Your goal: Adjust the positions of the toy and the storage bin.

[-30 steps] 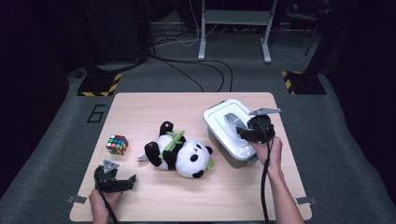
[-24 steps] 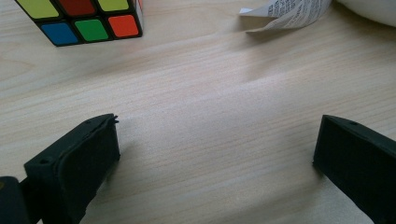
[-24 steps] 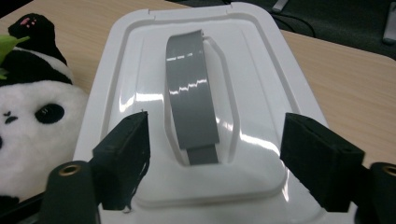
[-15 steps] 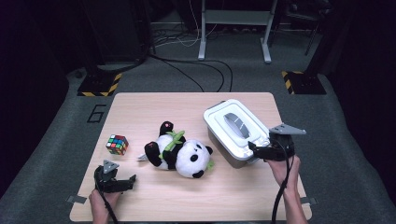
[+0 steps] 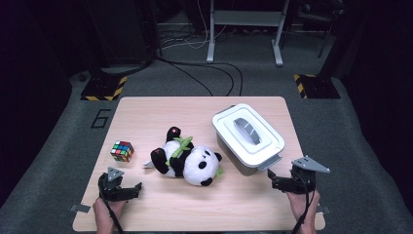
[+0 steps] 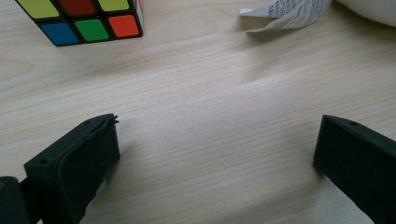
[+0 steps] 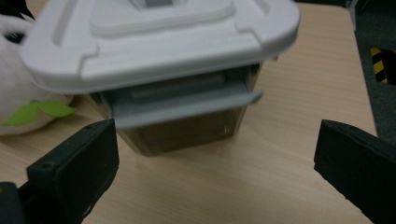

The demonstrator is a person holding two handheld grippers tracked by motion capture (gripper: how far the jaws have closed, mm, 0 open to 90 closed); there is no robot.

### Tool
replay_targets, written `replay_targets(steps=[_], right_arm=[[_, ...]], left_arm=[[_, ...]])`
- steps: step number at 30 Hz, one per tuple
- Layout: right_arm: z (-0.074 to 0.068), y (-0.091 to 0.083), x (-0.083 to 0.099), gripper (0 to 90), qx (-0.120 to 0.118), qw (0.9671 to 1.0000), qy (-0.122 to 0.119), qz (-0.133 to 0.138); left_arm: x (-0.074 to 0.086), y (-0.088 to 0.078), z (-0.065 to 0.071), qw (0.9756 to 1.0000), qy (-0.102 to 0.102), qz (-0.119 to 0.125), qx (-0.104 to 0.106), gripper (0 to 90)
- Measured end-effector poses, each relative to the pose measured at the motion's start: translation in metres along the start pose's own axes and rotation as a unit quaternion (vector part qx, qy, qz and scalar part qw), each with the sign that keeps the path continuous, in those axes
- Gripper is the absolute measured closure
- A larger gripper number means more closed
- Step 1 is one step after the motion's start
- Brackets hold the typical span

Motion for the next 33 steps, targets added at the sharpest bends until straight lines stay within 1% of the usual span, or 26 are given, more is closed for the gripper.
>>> replay_targets(steps=[1, 2, 3, 4, 5, 6, 7, 8, 11, 12, 14, 16, 18, 19, 20, 21, 22, 24, 31, 32, 33], right_arm=[[0.0, 0.0, 0.0, 0.0, 0.0, 1.0, 0.0, 0.0], [0.004, 0.007, 0.013, 0.0, -0.001, 0.9998, 0.008, -0.015], [0.004, 0.007, 0.013, 0.0, -0.001, 0.9998, 0.008, -0.015], [0.009, 0.015, 0.025, 0.0, 0.005, 0.9994, 0.011, -0.032], [0.009, 0.015, 0.025, 0.0, 0.005, 0.9994, 0.011, -0.032], [0.014, 0.024, 0.036, 0.0, 0.009, 0.9987, 0.017, -0.047], [0.014, 0.024, 0.036, 0.0, 0.009, 0.9987, 0.017, -0.047], [0.018, 0.031, 0.045, 0.0, 0.01, 0.9981, 0.017, -0.058], [0.021, 0.039, 0.054, 0.0, 0.02, 0.997, 0.012, -0.074], [0.023, 0.041, 0.055, 0.0, 0.019, 0.9969, 0.006, -0.076], [0.023, 0.044, 0.057, 0.0, 0.02, 0.9965, 0.005, -0.081], [0.023, 0.046, 0.057, 0.0, 0.021, 0.9966, 0.002, -0.08], [0.023, 0.05, 0.06, 0.0, 0.02, 0.9959, 0.001, -0.088], [0.023, 0.05, 0.06, 0.0, 0.02, 0.9959, 0.001, -0.088], [0.023, 0.054, 0.063, 0.0, 0.021, 0.9952, -0.003, -0.096], [0.021, 0.054, 0.063, 0.0, 0.025, 0.9952, -0.007, -0.094], [0.021, 0.055, 0.063, 0.0, 0.025, 0.9948, -0.011, -0.098], [0.02, 0.056, 0.063, 0.0, 0.026, 0.9944, -0.013, -0.102], [0.02, 0.057, 0.062, 0.0, 0.027, 0.9945, -0.014, -0.101], [0.02, 0.057, 0.062, 0.0, 0.026, 0.9945, -0.014, -0.101], [0.02, 0.057, 0.062, 0.0, 0.026, 0.9945, -0.014, -0.101]], left_arm=[[0.0, 0.0, 0.0, 1.0, 0.0, 0.0, 0.0, 0.0], [0.0, 0.0, 0.0, 1.0, 0.0, 0.0, 0.0, 0.0], [0.0, 0.0, 0.0, 1.0, 0.0, 0.0, 0.0, 0.0], [0.0, 0.0, 0.0, 1.0, 0.0, 0.0, 0.0, 0.0], [0.0, 0.0, 0.0, 1.0, 0.0, 0.0, 0.0, 0.0], [0.0, 0.0, 0.0, 1.0, 0.0, 0.0, 0.0, 0.0], [0.0, 0.0, 0.0, 1.0, 0.0, 0.0, 0.0, 0.0], [0.0, 0.0, 0.0, 1.0, 0.0, 0.0, 0.0, 0.0], [0.0, 0.0, 0.0, 1.0, 0.0, 0.0, 0.0, 0.0], [0.0, 0.0, 0.0, 1.0, 0.0, 0.001, 0.0, 0.0], [0.0, 0.0, 0.0, 1.0, 0.0, 0.0, 0.0, 0.0], [0.0, 0.0, 0.0, 1.0, 0.0, 0.0, 0.0, 0.0], [0.0, 0.0, 0.0, 1.0, 0.0, 0.0, 0.0, 0.0], [0.0, 0.0, 0.0, 1.0, 0.0, 0.0, 0.0, 0.0], [0.0, 0.0, 0.0, 1.0, 0.0, -0.001, 0.0, 0.0], [0.0, 0.0, 0.0, 1.0, 0.0, -0.001, 0.0, 0.0], [0.0, 0.0, 0.0, 1.0, 0.0, -0.001, 0.0, 0.0], [0.0, 0.0, 0.0, 1.0, 0.0, -0.001, 0.002, 0.0], [0.0, 0.0, 0.0, 1.0, 0.002, -0.001, 0.006, 0.0], [0.0, -0.001, -0.001, 0.9999, -0.003, -0.001, 0.01, 0.0], [0.0, -0.001, -0.001, 0.9999, -0.003, -0.001, 0.01, 0.0]])
Point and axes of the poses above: each handheld gripper's, and its own axes: y roughly forward along the jaws, x roughly out of its underside, z roughly to its right, the point moved 1 cm from there along y, roughly forward along the jaws, and after that the axes turned 9 degrees about z, right-handed, at the moved point
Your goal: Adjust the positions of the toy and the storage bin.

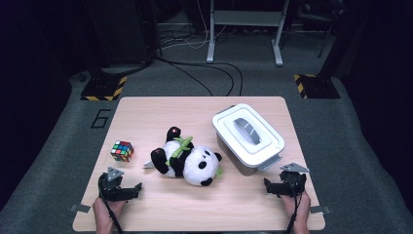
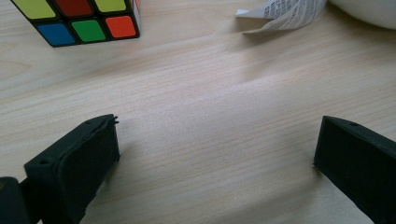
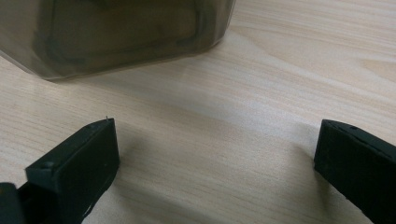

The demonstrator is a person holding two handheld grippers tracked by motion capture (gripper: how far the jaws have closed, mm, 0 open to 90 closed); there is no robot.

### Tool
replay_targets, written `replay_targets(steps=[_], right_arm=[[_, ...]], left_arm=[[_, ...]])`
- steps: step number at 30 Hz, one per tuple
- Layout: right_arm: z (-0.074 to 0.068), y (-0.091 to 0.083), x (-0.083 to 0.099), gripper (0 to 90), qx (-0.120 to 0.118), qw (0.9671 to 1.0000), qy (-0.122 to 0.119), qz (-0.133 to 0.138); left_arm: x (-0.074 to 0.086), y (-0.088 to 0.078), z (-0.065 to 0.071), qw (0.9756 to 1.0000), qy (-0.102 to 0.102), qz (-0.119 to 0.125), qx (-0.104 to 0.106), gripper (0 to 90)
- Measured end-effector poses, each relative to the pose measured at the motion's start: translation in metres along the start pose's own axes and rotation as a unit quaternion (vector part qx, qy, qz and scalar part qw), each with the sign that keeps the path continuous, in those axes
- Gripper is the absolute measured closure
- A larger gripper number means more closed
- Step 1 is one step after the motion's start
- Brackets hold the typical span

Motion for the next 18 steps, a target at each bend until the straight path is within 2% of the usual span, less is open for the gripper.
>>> replay_targets(steps=[4, 9, 13, 18], right_arm=[[0.0, 0.0, 0.0, 0.0, 0.0, 1.0, 0.0, 0.0], [0.0, 0.0, 0.0, 0.0, 0.0, 1.0, 0.0, 0.0], [0.0, 0.0, 0.0, 0.0, 0.0, 1.0, 0.0, 0.0], [0.0, 0.0, 0.0, 0.0, 0.0, 1.0, 0.0, 0.0]], left_arm=[[0.0, -0.003, 0.0, 1.0, -0.006, 0.004, 0.004, 0.0], [-0.009, -0.006, 0.001, 0.9999, -0.004, 0.009, 0.005, 0.0], [-0.023, -0.006, 0.0, 1.0, 0.003, 0.007, 0.002, 0.0], [-0.039, -0.014, -0.005, 0.9997, 0.004, 0.025, -0.006, 0.0]])
Point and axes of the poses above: each handheld gripper's, and its own axes: y roughly forward along the jaws, x roughly out of its underside, z roughly to its right, the point moved 1 cm from there along y, roughly forward along the jaws, and after that the axes turned 9 degrees about z, right-handed, at the moved point
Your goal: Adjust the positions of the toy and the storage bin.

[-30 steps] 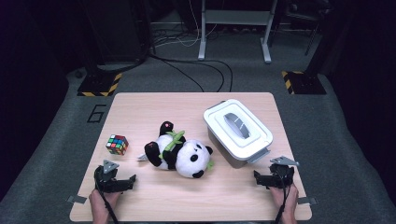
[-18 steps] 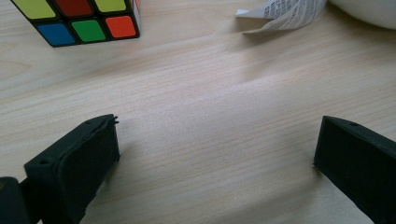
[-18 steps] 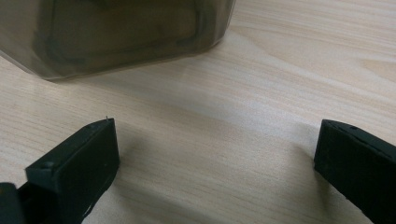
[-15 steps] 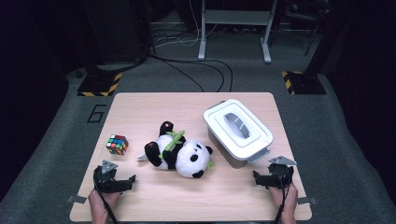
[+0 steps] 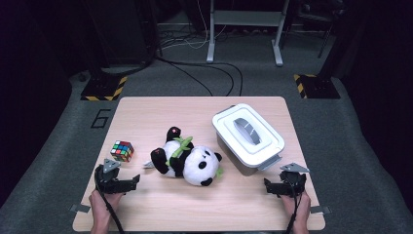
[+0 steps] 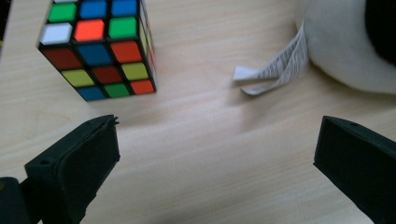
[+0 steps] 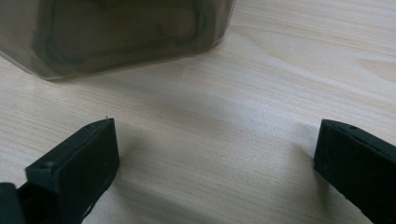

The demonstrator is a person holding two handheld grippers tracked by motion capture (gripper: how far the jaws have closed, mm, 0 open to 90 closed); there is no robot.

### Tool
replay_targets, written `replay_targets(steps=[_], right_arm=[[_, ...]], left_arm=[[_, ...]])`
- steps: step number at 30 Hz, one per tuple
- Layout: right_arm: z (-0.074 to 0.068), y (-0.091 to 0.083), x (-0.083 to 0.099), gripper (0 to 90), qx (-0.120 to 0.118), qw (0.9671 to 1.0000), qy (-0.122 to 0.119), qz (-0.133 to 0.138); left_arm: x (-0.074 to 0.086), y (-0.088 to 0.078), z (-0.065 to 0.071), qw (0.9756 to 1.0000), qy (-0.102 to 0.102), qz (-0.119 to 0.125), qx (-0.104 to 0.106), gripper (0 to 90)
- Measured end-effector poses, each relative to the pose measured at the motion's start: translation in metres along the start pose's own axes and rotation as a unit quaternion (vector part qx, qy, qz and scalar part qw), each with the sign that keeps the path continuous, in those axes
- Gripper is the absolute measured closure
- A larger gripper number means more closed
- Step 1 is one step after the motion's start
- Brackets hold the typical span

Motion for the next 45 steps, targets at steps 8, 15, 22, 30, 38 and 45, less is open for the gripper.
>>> replay_targets(steps=[8, 15, 22, 30, 38, 45], right_arm=[[0.0, 0.0, 0.0, 0.0, 0.0, 1.0, 0.0, 0.0], [0.0, 0.001, 0.0, 0.0, 0.003, 1.0, 0.002, 0.001], [0.0, 0.001, 0.0, 0.0, 0.002, 1.0, 0.003, 0.002], [0.0, 0.001, 0.0, 0.0, 0.002, 1.0, 0.002, 0.002], [0.0, 0.001, 0.0, 0.0, 0.001, 1.0, 0.002, 0.001], [0.0, 0.001, 0.0, 0.0, 0.001, 1.0, 0.002, 0.001]], left_arm=[[-0.023, -0.001, -0.013, 0.9998, 0.002, 0.016, -0.014, 0.0], [-0.04, 0.005, -0.03, 0.9992, -0.013, 0.028, -0.024, 0.0], [-0.046, 0.027, -0.047, 0.9991, -0.02, 0.022, -0.031, 0.4], [-0.047, 0.052, -0.06, 0.9988, -0.036, 0.017, -0.029, 8.8], [-0.044, 0.07, -0.064, 0.9991, -0.037, -0.01, -0.02, 24.1], [-0.037, 0.069, -0.064, 0.9989, -0.035, -0.011, -0.028, 33.6]])
Point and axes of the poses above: each handheld gripper's, and its own axes: y roughly forward along the jaws, x roughly out of its underside, z roughly to its right, the point moved 1 cm from there along y, roughly forward along the jaws, and after that the axes turned 9 degrees about z, right-handed, at the moved point
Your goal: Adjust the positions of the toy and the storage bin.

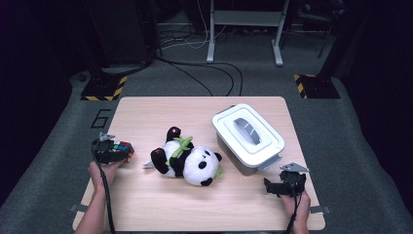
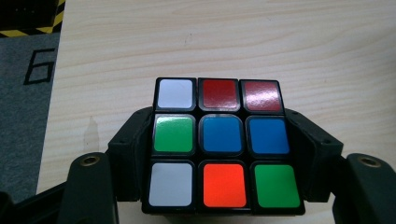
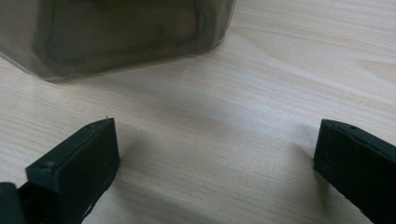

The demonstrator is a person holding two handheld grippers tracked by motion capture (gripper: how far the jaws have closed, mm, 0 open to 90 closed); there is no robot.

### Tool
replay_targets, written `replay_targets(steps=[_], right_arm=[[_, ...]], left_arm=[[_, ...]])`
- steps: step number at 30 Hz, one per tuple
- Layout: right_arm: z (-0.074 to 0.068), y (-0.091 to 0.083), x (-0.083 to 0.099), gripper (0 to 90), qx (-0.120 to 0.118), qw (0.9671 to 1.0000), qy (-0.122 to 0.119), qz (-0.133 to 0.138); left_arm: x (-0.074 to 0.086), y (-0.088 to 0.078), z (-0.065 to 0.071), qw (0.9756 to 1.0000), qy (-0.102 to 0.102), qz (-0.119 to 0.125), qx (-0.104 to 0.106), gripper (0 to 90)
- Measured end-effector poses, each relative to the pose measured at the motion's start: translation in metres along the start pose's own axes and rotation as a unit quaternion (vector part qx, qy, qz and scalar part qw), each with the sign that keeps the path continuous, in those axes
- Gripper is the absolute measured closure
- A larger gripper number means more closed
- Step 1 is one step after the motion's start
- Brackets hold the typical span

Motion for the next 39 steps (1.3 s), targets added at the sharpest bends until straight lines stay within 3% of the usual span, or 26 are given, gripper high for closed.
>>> replay_targets(steps=[15, 26, 29, 31, 36, 39], right_arm=[[0.0, 0.0, 0.0, 0.0, -0.001, 1.0, -0.001, -0.001], [0.0, 0.0, 0.0, 0.0, 0.001, 1.0, 0.0, 0.0], [0.0, 0.0, 0.0, 0.0, 0.001, 1.0, 0.0, 0.0], [0.0, 0.0, 0.0, 0.0, 0.001, 1.0, 0.0, 0.0], [0.0, 0.0, 0.0, 0.0, 0.001, 1.0, 0.0, 0.0], [0.0, 0.0, 0.0, 0.0, 0.0, 1.0, 0.0, 0.0]], left_arm=[[0.025, -0.038, -0.001, 1.0, 0.003, -0.001, -0.001, 33.9], [0.031, -0.046, -0.005, 0.9999, -0.002, 0.005, -0.013, 33.9], [0.032, -0.049, -0.007, 0.9999, -0.004, -0.004, -0.013, 33.8], [0.031, -0.05, -0.007, 0.9998, -0.004, -0.003, -0.018, 32.2], [0.024, -0.064, -0.003, 0.9996, -0.017, 0.008, -0.02, 16.1], [0.018, -0.07, 0.0, 0.9996, -0.013, 0.014, -0.018, 15.1]])
Point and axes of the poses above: each handheld gripper's, and its own axes: y roughly forward along the jaws, x roughly out of its underside, z roughly to its right, the point moved 1 cm from there along y, roughly forward along the jaws, and after that the axes turned 9 degrees about z, right-handed, at the moved point
